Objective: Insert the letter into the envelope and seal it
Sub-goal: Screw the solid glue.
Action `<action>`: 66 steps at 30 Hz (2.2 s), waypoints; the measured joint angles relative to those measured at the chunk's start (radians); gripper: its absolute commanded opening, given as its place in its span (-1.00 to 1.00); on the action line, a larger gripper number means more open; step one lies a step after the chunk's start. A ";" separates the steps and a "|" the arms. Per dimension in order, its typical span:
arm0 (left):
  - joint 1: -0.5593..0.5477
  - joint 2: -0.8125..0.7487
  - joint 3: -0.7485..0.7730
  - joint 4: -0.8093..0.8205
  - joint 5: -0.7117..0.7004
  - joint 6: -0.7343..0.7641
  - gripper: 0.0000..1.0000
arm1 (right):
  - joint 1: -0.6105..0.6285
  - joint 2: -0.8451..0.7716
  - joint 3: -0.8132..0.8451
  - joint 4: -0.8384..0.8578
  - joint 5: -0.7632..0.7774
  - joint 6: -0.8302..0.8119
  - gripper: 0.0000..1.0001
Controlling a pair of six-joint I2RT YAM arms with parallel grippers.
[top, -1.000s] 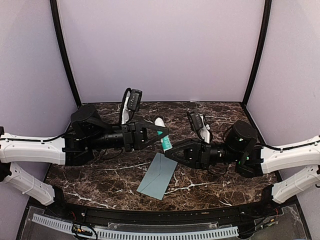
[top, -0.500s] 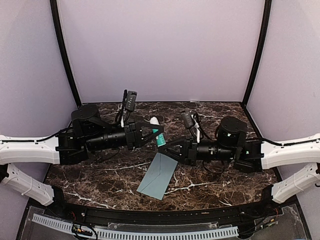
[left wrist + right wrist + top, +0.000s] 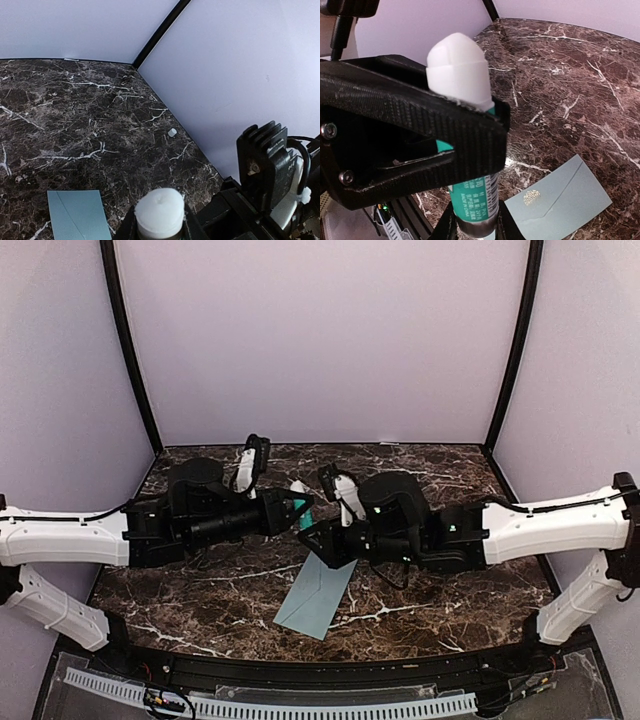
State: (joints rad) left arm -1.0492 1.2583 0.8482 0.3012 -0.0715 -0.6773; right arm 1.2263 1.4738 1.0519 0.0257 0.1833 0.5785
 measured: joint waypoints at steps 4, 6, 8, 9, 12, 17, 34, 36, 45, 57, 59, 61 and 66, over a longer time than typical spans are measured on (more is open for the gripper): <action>0.000 0.015 -0.001 -0.021 -0.026 -0.022 -1.00 | 0.033 0.050 0.063 -0.093 0.111 0.010 -0.93; 0.000 0.016 -0.004 -0.021 -0.032 -0.033 -1.00 | 0.047 0.064 0.089 -0.130 0.156 0.015 -0.85; 0.000 0.016 -0.011 -0.010 -0.029 -0.046 -1.00 | 0.054 0.065 0.095 -0.146 0.173 0.019 -0.70; 0.000 0.016 -0.016 -0.002 -0.024 -0.051 -1.00 | 0.056 0.064 0.095 -0.146 0.175 0.019 -0.61; 0.006 0.016 -0.031 0.024 0.007 -0.072 -1.00 | 0.057 0.041 0.057 -0.113 0.160 0.015 -0.16; 0.021 0.001 -0.038 0.047 0.132 -0.094 -1.00 | 0.039 -0.053 -0.036 -0.033 0.135 0.019 0.34; 0.098 -0.137 -0.114 0.238 0.494 -0.045 -1.00 | -0.108 -0.229 -0.359 0.546 -0.546 0.076 0.46; 0.098 -0.136 -0.119 0.274 0.541 -0.042 -1.00 | -0.108 -0.211 -0.356 0.599 -0.594 0.090 0.36; 0.098 -0.127 -0.119 0.364 0.651 -0.041 -1.00 | -0.101 -0.092 -0.284 0.698 -0.713 0.124 -0.06; 0.098 -0.123 -0.119 0.384 0.669 -0.041 -1.00 | -0.090 -0.056 -0.258 0.771 -0.787 0.155 -0.64; 0.098 -0.122 -0.119 0.385 0.674 -0.041 -1.00 | -0.090 -0.052 -0.258 0.775 -0.791 0.158 -0.71; 0.098 -0.122 -0.119 0.388 0.677 -0.040 -1.00 | -0.090 -0.052 -0.258 0.777 -0.791 0.164 -0.75; 0.098 -0.122 -0.119 0.384 0.670 -0.029 -1.00 | -0.090 -0.054 -0.258 0.773 -0.774 0.160 -0.81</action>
State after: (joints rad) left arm -0.9512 1.1362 0.7296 0.6849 0.5983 -0.7067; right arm 1.1362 1.4200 0.7937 0.7990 -0.5907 0.7383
